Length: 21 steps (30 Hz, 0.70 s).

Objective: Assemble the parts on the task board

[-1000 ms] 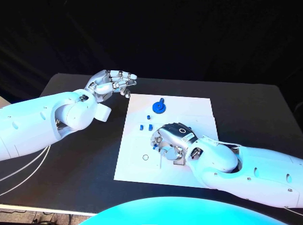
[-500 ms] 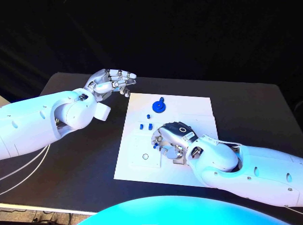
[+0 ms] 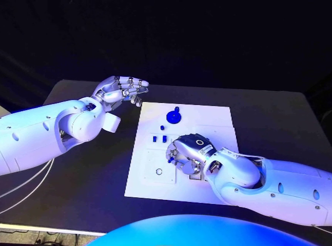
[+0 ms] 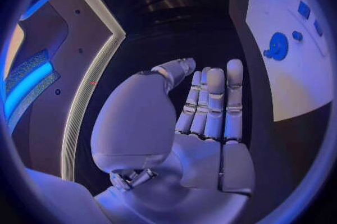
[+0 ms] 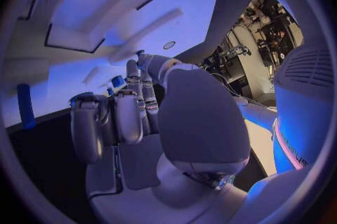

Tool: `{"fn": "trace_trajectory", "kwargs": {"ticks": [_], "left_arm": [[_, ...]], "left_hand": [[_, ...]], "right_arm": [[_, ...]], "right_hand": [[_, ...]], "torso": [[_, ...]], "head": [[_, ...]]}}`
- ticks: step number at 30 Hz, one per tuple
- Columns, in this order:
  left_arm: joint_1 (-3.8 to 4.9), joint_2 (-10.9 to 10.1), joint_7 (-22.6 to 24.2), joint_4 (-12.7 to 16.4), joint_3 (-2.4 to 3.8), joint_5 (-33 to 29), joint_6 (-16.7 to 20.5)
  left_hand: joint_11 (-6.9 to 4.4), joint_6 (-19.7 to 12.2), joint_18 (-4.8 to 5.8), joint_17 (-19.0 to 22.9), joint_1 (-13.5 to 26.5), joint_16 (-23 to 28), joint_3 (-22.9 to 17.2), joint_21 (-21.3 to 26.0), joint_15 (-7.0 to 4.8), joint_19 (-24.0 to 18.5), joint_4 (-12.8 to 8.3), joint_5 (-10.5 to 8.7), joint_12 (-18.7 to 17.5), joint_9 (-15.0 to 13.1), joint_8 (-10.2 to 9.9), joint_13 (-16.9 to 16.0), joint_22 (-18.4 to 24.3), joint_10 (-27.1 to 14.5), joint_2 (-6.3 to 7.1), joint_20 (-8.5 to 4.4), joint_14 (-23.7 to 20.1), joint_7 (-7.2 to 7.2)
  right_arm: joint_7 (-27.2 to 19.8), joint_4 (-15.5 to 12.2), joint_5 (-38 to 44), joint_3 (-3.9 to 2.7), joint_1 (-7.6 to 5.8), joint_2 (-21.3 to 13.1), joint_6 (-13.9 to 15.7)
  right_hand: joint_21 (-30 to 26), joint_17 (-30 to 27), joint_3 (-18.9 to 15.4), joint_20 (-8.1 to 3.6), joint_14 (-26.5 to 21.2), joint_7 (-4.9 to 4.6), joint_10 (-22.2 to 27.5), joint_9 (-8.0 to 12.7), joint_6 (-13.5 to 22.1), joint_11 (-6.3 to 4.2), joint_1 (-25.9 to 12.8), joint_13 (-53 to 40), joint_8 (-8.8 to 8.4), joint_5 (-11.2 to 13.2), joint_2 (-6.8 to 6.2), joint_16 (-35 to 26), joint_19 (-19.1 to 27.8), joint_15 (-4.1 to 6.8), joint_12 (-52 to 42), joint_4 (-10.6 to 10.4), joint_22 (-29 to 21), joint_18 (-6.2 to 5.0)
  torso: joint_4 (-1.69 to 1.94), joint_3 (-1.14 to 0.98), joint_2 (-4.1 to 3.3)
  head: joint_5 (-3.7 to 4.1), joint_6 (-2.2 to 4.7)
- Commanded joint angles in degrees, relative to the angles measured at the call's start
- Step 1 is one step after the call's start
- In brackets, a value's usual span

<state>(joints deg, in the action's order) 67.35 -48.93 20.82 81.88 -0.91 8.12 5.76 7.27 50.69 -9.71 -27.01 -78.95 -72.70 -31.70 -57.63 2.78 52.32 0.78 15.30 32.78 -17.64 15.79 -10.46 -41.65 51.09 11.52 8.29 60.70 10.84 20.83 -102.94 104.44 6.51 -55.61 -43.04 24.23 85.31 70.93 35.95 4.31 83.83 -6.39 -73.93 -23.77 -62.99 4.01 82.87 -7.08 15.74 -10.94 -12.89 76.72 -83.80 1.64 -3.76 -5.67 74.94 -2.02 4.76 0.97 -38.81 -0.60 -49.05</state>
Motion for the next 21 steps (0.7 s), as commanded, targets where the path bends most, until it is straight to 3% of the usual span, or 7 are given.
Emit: {"fn": "trace_trajectory", "kwargs": {"ticks": [1, 12, 21], "left_arm": [[0.02, 0.07, 0.17, 0.09, 0.03, -0.29, -1.01], [0.02, 0.06, 0.03, 0.19, 0.03, -0.29, -1.12], [0.03, -0.06, -0.14, 0.28, 0.03, -0.27, -1.22]], "left_hand": [[-0.07, -0.29, -0.87, 0.07, 0.18, 0.36, -0.02, 0.37, 0.14, 0.21, -0.28, 0.37, 0.02, -0.09, 0.33, 0.05, 0.05, -0.30, -0.45, 0.07, -0.34, 0.13], [-0.05, -0.30, -0.87, 0.06, 0.19, 0.36, -0.02, 0.38, 0.15, 0.21, -0.28, 0.37, 0.01, -0.10, 0.35, 0.06, 0.06, -0.41, -0.48, 0.09, -0.35, 0.13], [-0.03, -0.31, -0.87, 0.13, 0.20, 0.38, -0.01, 0.40, 0.17, 0.21, -0.29, 0.37, 0.01, -0.10, 0.38, 0.07, 0.08, -0.48, -0.50, 0.10, -0.39, 0.14]], "right_arm": [[0.60, 0.13, 1.24, 0.03, 0.06, 0.18, -1.64], [0.24, 1.06, 1.03, 0.07, 0.06, 1.40, -3.32], [-0.15, 1.53, 0.46, 0.17, 0.06, 1.69, -3.01]], "right_hand": [[0.22, 0.09, 0.08, -0.33, 3.21, -0.13, -1.88, 0.04, -0.10, -1.48, -0.08, -0.03, 0.20, -0.15, 0.47, 0.34, -3.47, 0.31, -0.21, 0.30, 9.73, 0.65], [-0.33, -0.93, -0.44, -0.06, 2.96, -0.27, -0.75, -0.25, 0.62, -1.14, -2.27, -0.03, -0.13, 0.79, -0.50, -0.04, -3.08, 0.01, 0.24, 0.17, 9.15, 0.48], [-1.98, -1.97, -1.01, 0.68, 2.65, -0.92, 2.80, 0.13, 2.51, -0.12, -5.02, 0.65, -1.68, 0.54, -2.63, -0.26, -2.05, -0.83, 0.33, -1.08, 7.41, 0.01]], "torso": [[0.02, 0.02, -0.01], [0.05, 0.09, 0.01], [0.01, 0.10, 0.02]], "head": [[0.04, 0.04], [0.16, 0.04], [0.23, -0.16]]}}
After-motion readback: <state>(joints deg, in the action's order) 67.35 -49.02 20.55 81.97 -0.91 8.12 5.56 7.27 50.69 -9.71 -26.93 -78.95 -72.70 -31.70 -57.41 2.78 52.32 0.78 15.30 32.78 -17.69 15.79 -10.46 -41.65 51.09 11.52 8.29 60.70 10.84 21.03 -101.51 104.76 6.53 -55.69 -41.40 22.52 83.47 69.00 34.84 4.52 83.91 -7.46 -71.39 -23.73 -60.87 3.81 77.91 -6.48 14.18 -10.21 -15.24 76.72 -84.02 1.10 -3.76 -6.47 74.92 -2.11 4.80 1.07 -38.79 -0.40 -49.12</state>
